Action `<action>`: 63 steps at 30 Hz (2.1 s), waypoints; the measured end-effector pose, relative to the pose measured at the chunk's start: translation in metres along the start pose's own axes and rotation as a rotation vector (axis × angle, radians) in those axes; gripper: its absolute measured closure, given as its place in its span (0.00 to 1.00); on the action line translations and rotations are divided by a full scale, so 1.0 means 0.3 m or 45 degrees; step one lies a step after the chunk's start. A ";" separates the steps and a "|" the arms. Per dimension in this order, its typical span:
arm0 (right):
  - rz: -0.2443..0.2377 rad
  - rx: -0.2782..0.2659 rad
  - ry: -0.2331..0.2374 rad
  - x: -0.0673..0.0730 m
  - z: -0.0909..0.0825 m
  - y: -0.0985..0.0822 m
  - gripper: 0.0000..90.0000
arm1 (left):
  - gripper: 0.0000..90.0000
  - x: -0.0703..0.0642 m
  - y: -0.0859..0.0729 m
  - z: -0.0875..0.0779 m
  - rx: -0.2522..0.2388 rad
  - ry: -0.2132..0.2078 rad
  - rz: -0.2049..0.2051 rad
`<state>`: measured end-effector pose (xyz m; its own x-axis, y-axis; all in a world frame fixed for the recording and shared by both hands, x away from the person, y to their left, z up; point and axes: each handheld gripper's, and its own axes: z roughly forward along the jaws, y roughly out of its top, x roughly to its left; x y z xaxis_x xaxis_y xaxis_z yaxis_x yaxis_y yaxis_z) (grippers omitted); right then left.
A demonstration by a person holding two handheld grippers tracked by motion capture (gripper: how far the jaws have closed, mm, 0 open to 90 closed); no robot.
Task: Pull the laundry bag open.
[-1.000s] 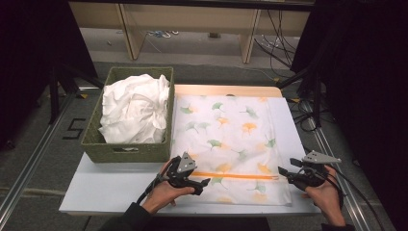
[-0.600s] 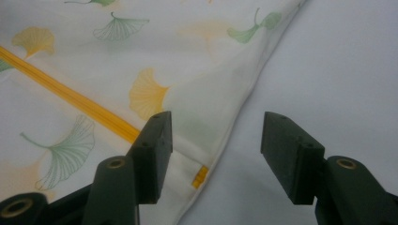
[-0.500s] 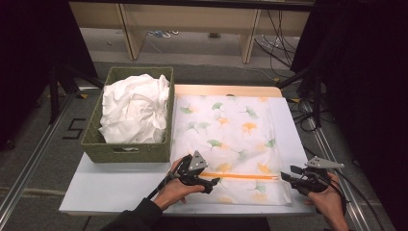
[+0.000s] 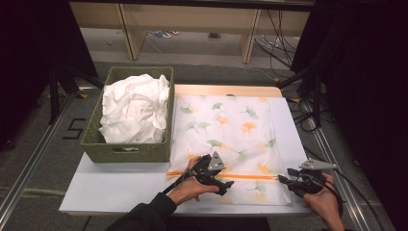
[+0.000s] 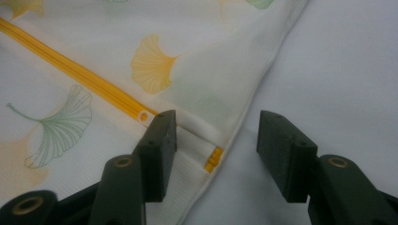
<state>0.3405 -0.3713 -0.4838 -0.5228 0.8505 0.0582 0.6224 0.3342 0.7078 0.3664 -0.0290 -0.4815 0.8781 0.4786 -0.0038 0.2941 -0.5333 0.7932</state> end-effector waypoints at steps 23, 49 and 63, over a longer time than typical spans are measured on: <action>-0.002 -0.058 0.100 0.001 -0.007 0.004 0.95 | 0.23 -0.057 0.094 0.101 -0.039 -0.074 0.052; -0.236 -0.262 0.082 0.114 -0.086 0.116 0.95 | 0.62 -0.119 0.203 0.252 -0.051 -0.218 0.010; -0.292 -0.228 0.187 0.144 -0.074 0.119 0.96 | 0.77 -0.113 0.207 0.256 -0.088 -0.237 0.018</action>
<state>0.3273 -0.3315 -0.4404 -0.7240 0.6894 -0.0256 0.3732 0.4226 0.8259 0.3839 -0.1320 -0.4790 0.9385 0.3308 -0.0995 0.2600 -0.4868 0.8339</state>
